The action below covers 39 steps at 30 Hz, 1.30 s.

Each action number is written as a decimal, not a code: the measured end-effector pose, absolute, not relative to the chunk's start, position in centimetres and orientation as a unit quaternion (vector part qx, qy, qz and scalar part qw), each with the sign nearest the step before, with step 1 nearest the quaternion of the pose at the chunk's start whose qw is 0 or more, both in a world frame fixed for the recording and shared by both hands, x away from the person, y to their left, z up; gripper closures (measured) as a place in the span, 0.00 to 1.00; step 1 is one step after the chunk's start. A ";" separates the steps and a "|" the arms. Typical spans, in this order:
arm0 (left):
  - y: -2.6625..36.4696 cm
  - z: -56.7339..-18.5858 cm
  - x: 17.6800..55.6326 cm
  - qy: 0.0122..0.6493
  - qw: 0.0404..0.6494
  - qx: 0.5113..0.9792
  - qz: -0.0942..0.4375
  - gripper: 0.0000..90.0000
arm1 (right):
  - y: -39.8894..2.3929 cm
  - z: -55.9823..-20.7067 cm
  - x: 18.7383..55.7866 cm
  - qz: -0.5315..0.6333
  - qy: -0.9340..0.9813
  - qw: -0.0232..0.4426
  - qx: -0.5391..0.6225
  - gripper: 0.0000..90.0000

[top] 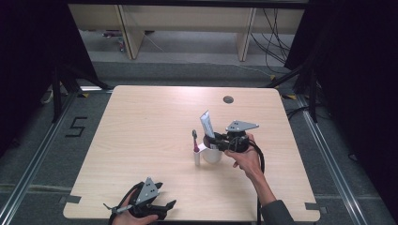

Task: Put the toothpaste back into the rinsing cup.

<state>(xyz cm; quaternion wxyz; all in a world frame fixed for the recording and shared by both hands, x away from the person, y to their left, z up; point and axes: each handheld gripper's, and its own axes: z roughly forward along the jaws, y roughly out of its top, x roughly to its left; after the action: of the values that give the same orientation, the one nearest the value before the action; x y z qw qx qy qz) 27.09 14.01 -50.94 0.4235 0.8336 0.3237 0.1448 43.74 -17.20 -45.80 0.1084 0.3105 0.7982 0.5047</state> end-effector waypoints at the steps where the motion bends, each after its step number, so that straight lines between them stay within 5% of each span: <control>1: 14.1 -50.9 27.1 0.321 0.420 0.836 0.145 0.26 | -17.2 -45.8 43.7 0.504 0.798 0.107 0.313 0.81; 39: 14.2 -50.9 27.2 0.320 0.420 0.837 0.144 0.25 | -19.9 -43.8 42.3 0.519 0.766 0.144 0.350 0.44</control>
<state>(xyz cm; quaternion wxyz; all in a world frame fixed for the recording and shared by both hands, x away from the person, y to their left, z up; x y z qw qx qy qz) 27.15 14.16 -50.87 0.4204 0.8366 0.3201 0.1442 42.30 -19.91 -43.75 0.1440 0.3500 0.7664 0.5190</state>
